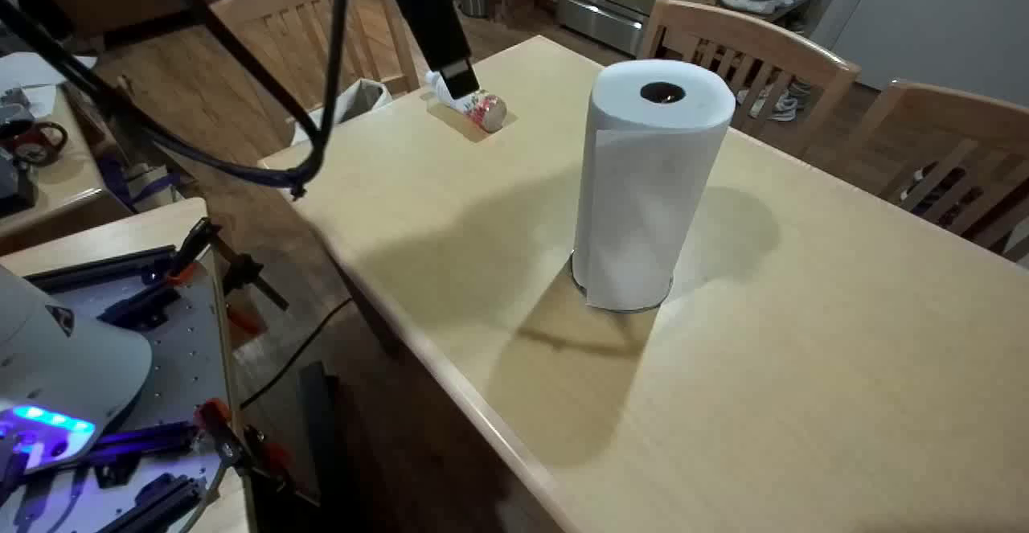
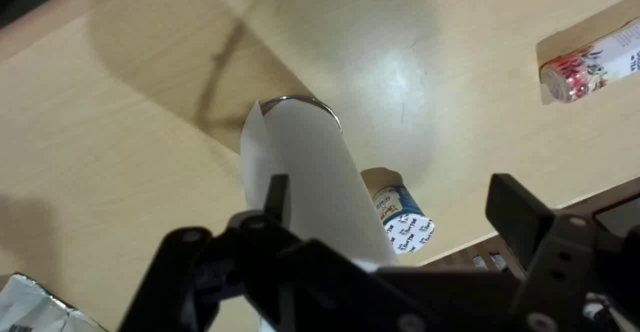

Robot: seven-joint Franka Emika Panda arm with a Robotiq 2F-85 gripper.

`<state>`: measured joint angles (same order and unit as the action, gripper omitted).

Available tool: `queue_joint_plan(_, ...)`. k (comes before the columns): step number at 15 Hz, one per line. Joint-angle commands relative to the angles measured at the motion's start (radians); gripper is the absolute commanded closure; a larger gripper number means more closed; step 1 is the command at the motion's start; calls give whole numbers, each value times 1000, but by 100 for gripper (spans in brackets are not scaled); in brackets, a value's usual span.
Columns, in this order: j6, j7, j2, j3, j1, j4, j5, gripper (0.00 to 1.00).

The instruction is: Put the bottle in the bag

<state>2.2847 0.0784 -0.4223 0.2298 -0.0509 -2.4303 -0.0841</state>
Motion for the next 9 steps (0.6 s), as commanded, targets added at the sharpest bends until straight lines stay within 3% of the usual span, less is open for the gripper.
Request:
queue_joint_plan(1, -4, 9, 2, -21, -24, 2, -13, 0)
queue_joint_plan(7, -4, 9, 2, -21, -24, 2, -13, 0)
queue_joint_plan(9, 6, -18, 75, -60, -18, 61, 28, 0)
